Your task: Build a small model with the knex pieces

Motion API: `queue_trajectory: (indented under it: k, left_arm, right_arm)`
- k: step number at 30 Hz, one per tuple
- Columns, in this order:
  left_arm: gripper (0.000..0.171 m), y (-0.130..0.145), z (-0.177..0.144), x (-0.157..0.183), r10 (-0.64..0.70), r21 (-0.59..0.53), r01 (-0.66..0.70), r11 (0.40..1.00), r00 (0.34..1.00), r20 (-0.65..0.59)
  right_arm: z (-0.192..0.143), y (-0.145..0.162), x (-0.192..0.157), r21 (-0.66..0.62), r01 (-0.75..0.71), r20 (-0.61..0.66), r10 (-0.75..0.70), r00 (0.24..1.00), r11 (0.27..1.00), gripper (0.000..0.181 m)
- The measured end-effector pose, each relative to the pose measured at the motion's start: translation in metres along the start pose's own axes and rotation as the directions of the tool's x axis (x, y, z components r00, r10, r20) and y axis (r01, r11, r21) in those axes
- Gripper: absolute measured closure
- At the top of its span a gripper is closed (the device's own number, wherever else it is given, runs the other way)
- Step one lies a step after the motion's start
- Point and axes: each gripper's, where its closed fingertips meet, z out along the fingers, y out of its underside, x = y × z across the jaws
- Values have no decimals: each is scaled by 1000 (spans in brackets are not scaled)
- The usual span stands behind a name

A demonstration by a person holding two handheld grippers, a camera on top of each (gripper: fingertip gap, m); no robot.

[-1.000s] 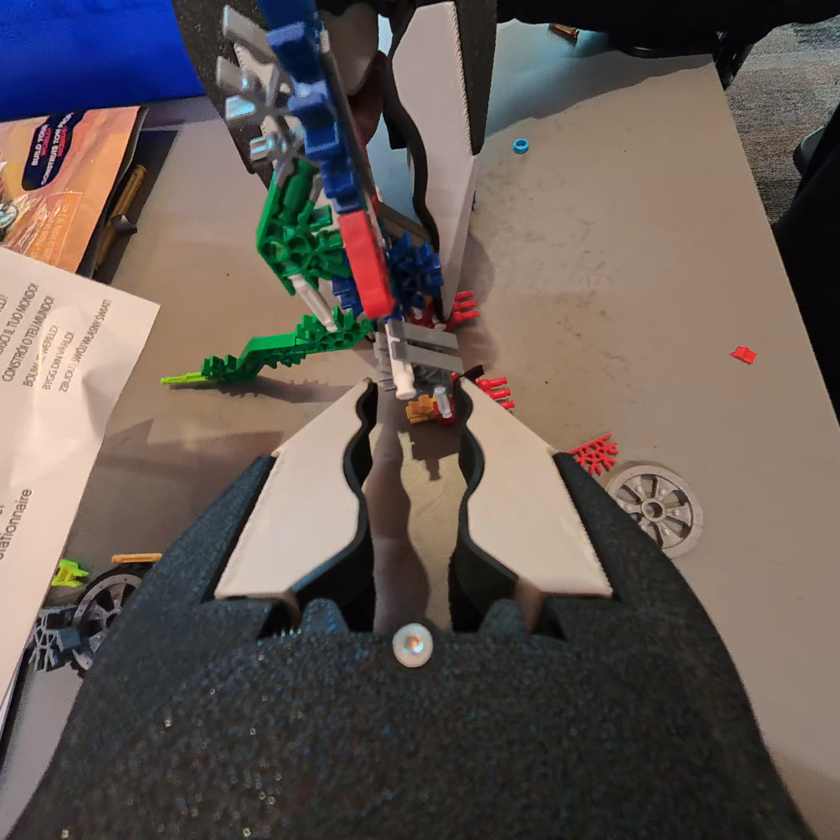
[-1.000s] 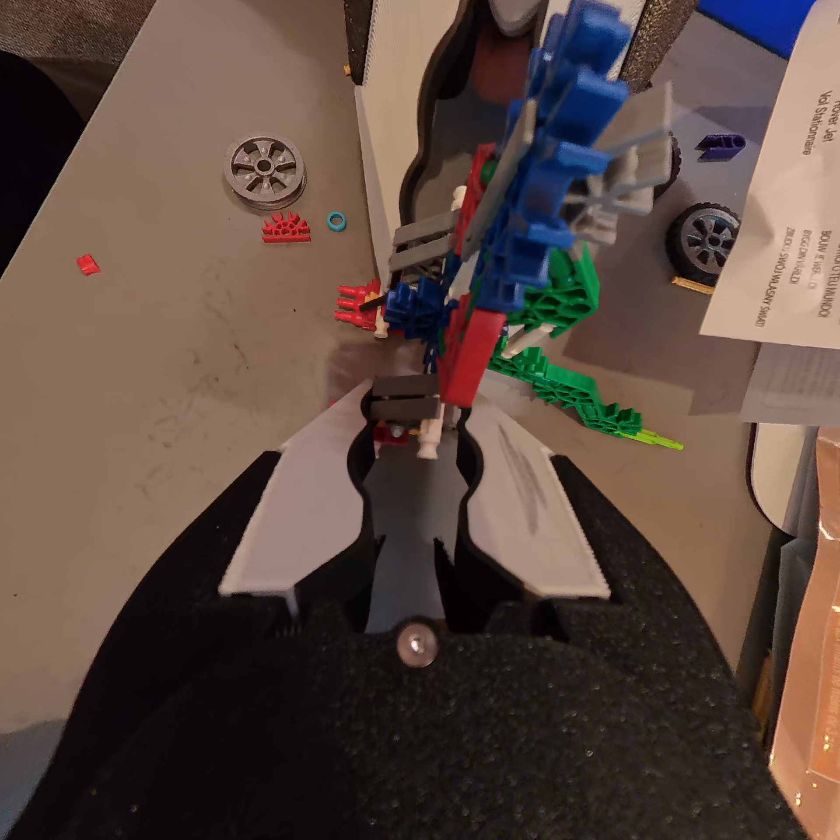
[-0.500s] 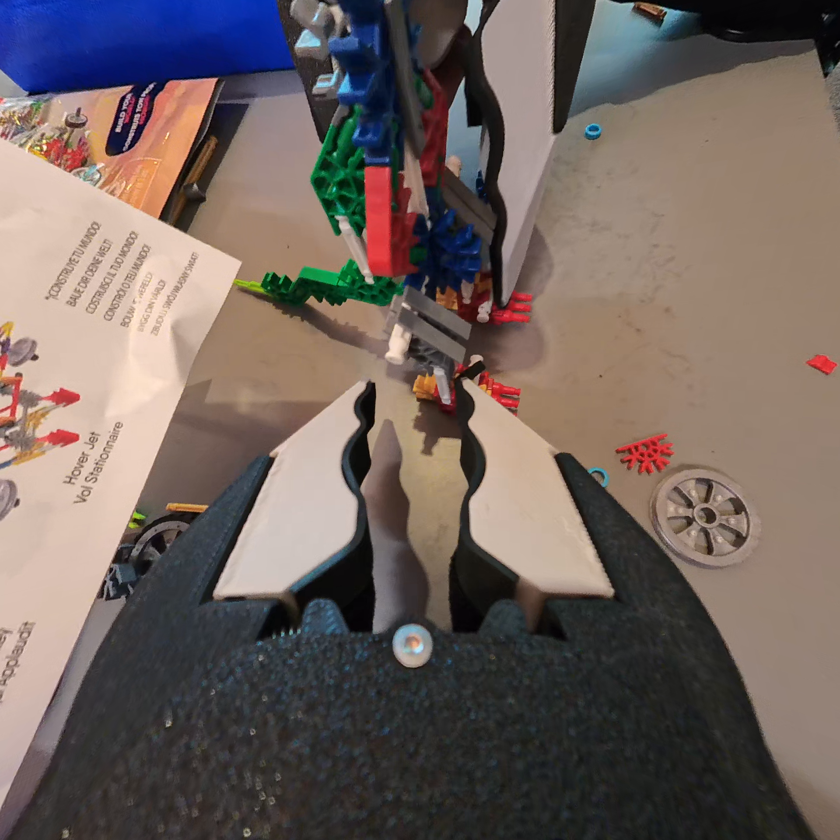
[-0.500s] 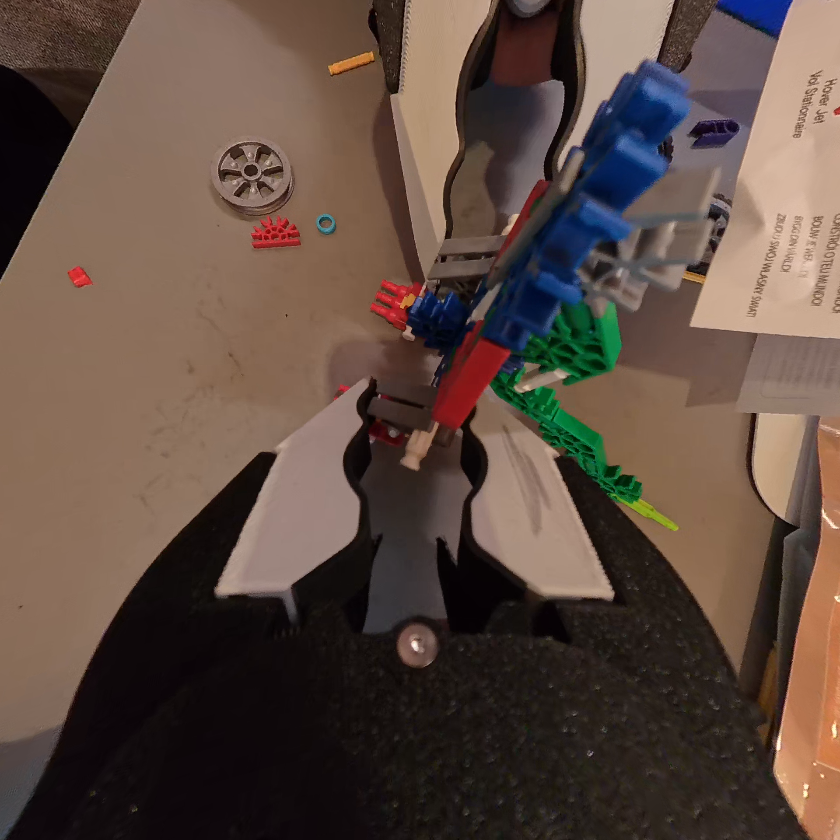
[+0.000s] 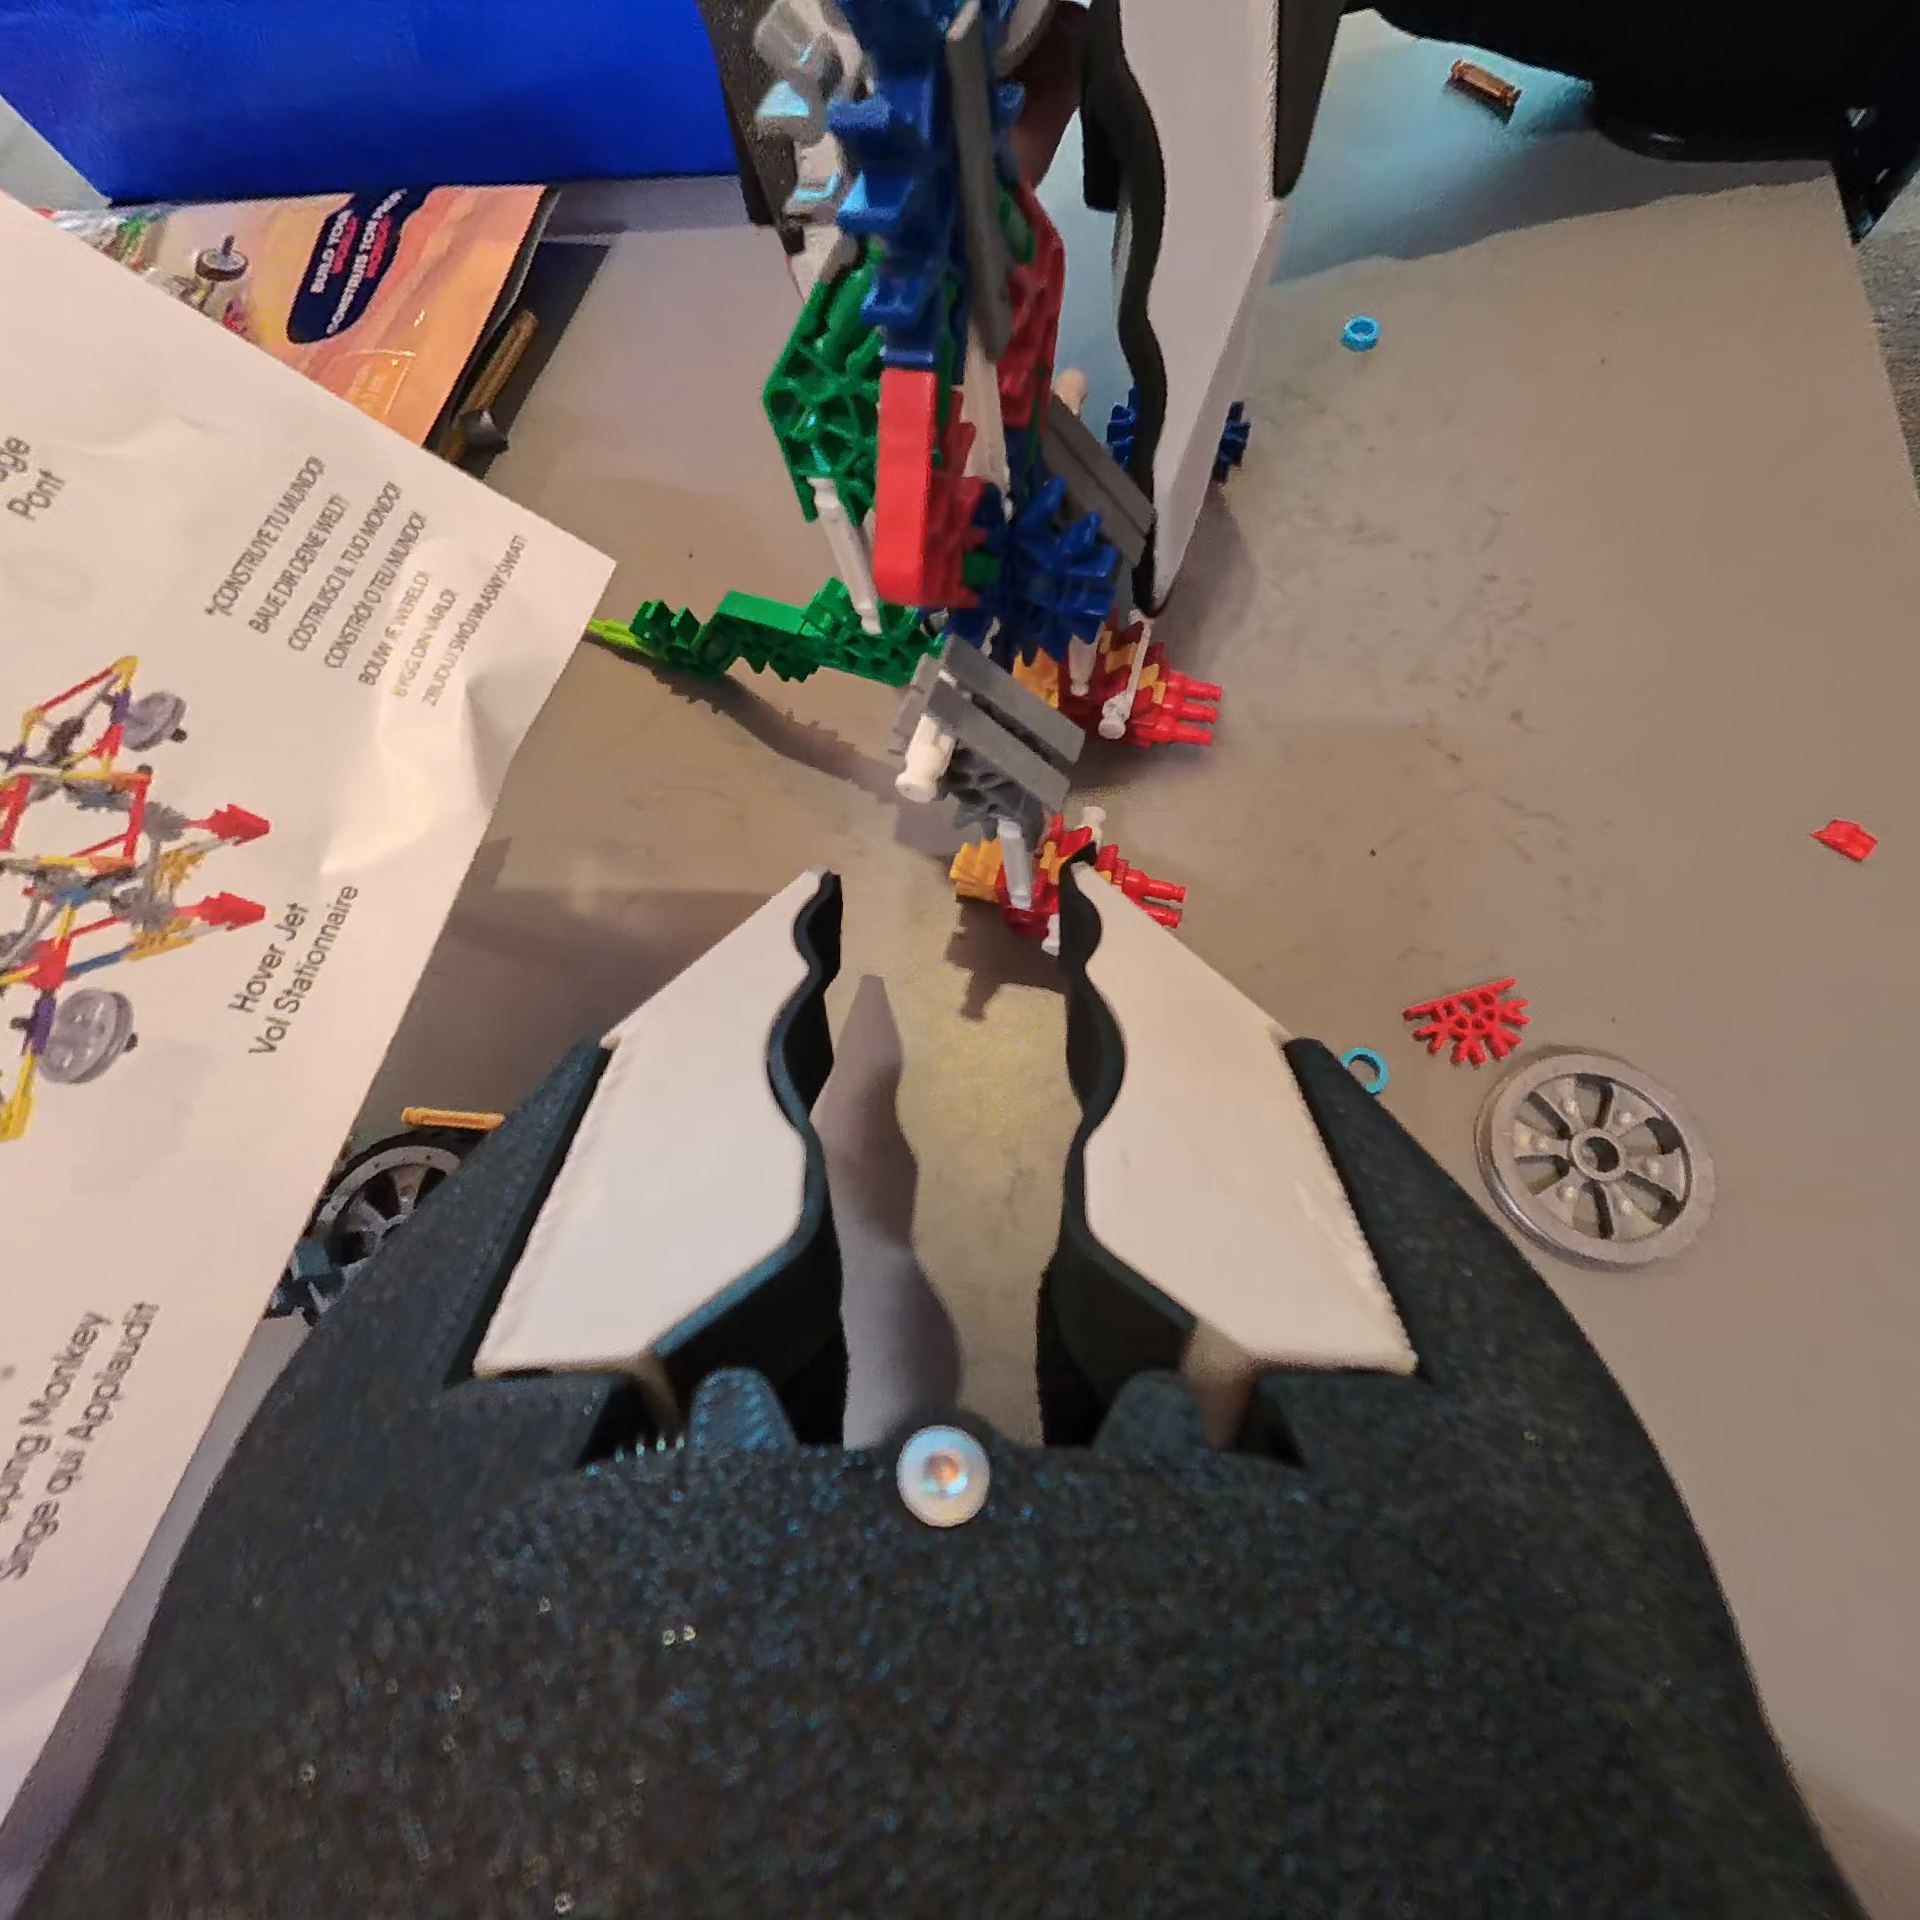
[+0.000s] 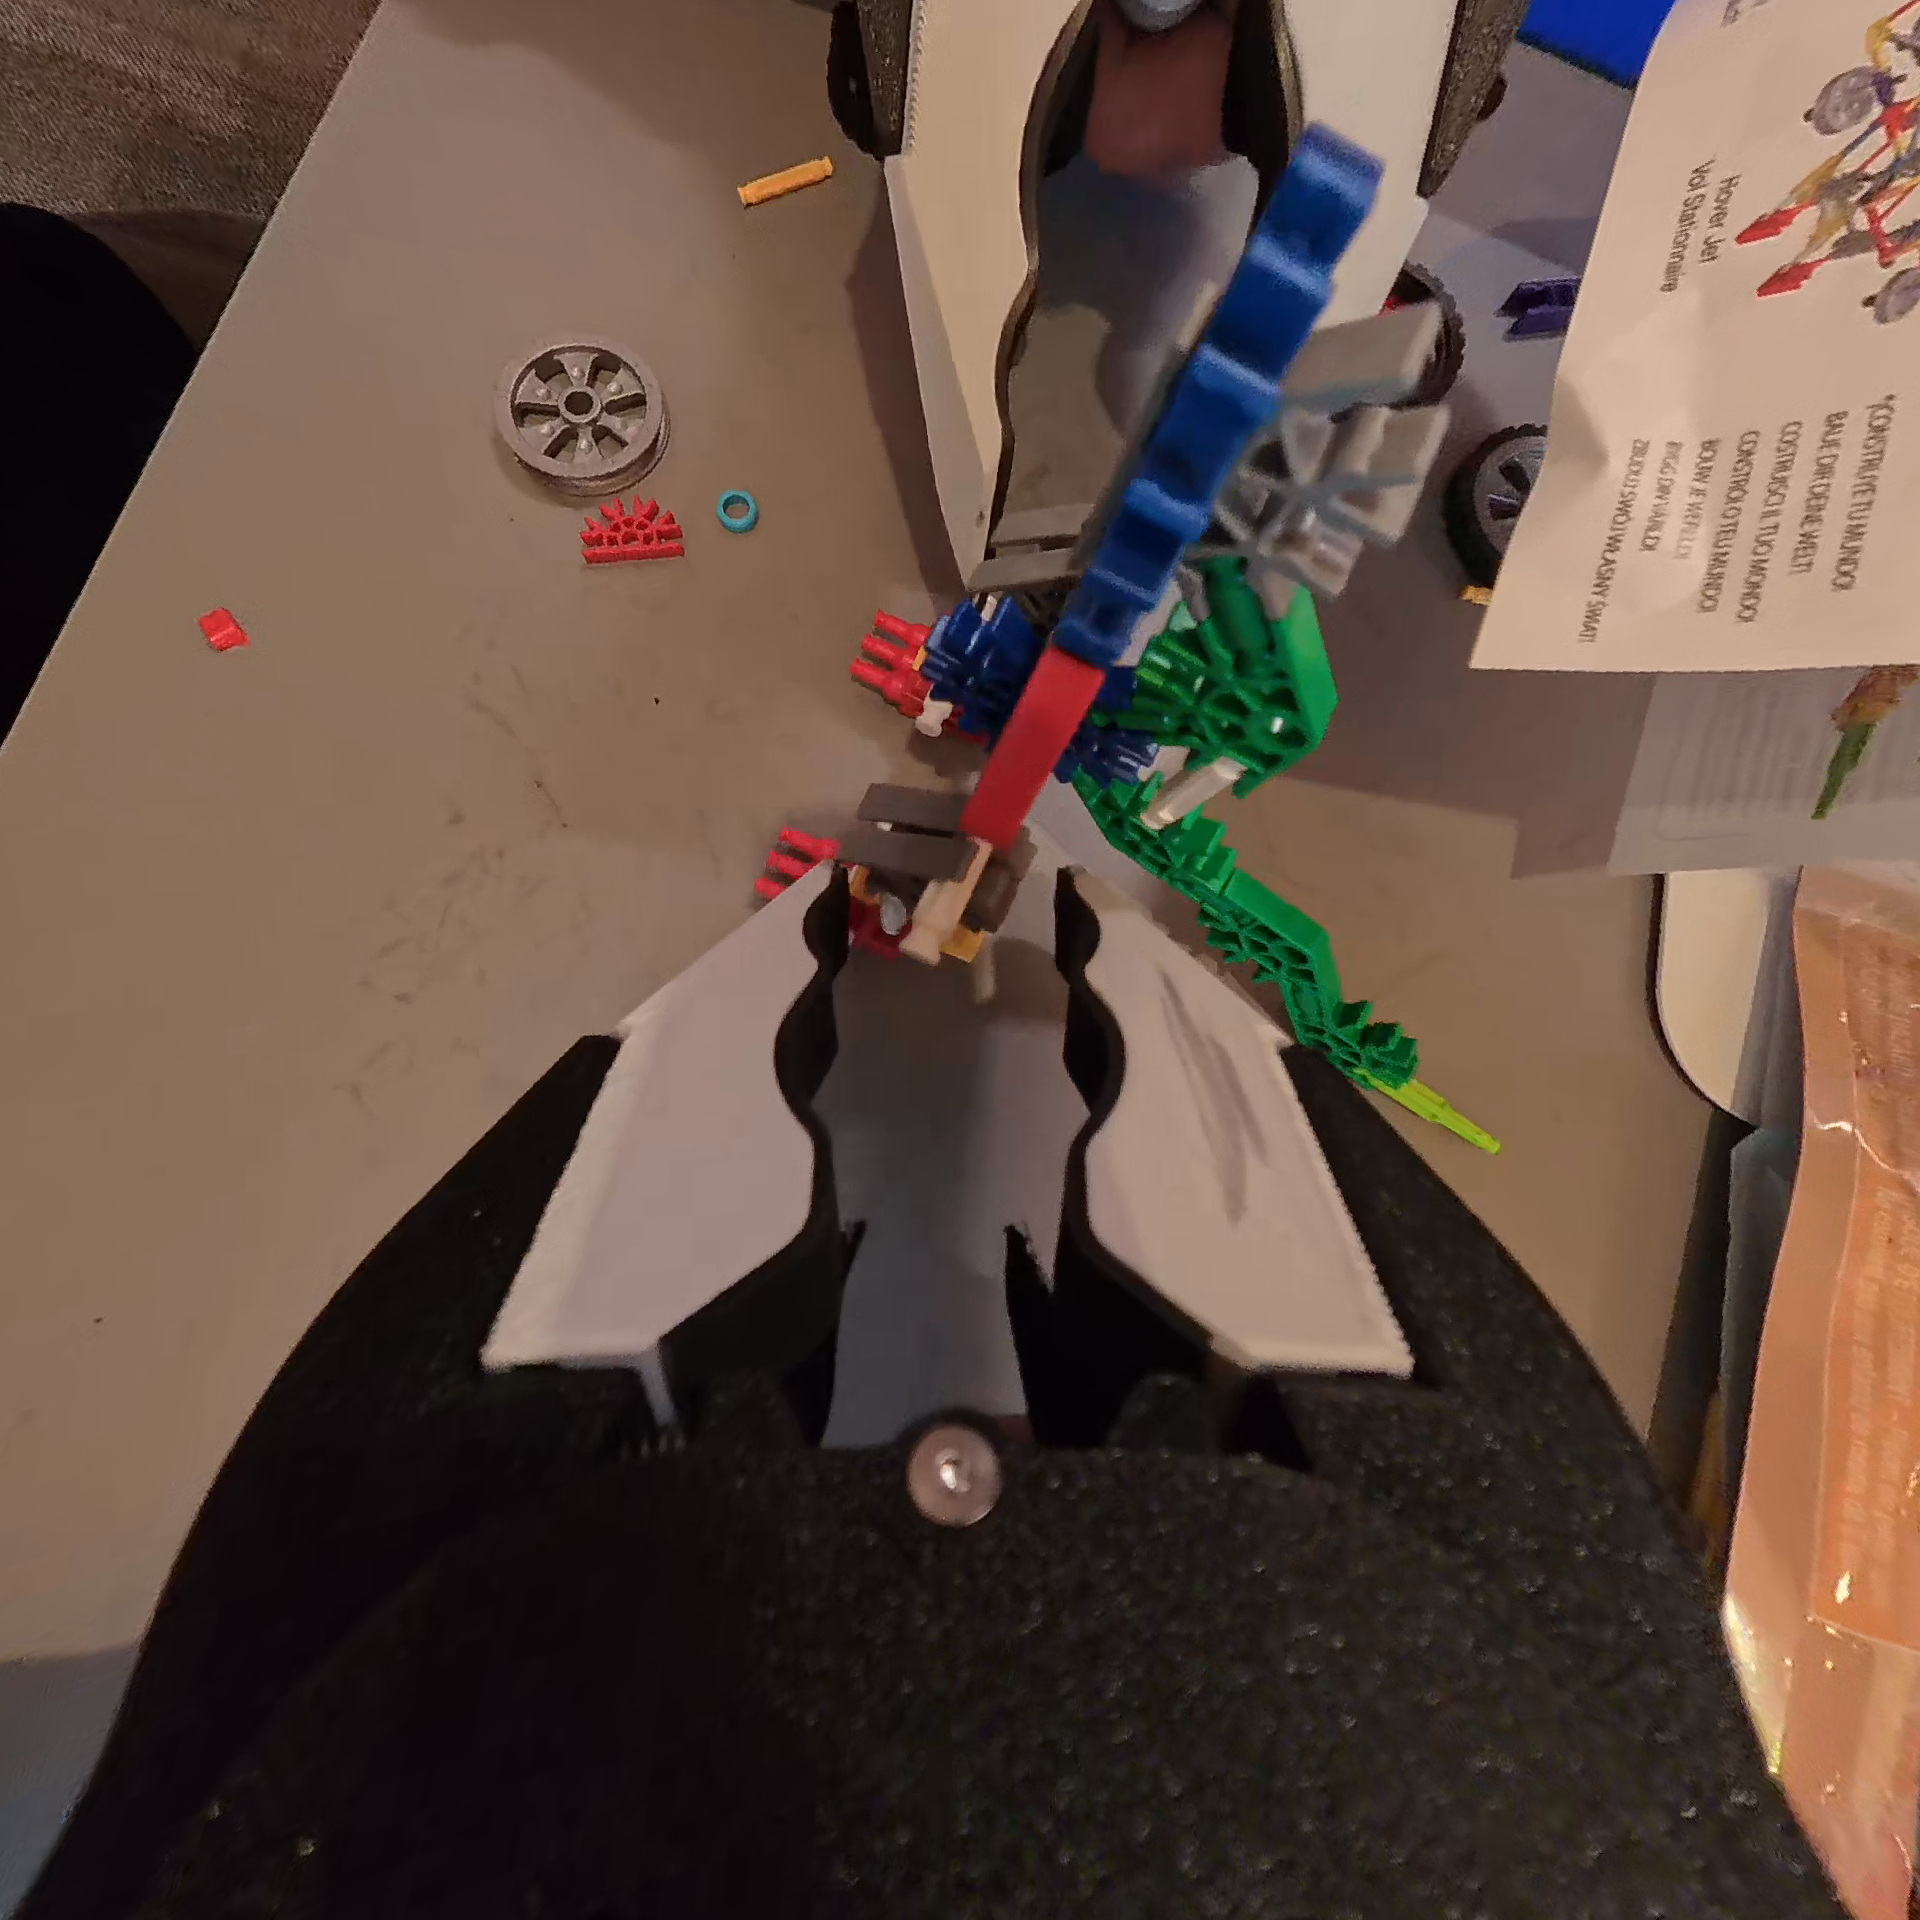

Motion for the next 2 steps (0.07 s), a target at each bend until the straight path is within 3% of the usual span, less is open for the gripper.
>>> queue_trajectory:
  k: [2]
  left_arm:
    - [130, 0, -1, -1, -7, 3, 7, 1000, 1000, 6]
  right_arm:
    - [-3, 1, 1, 3, -3, -5, 3, 1000, 1000, 142]
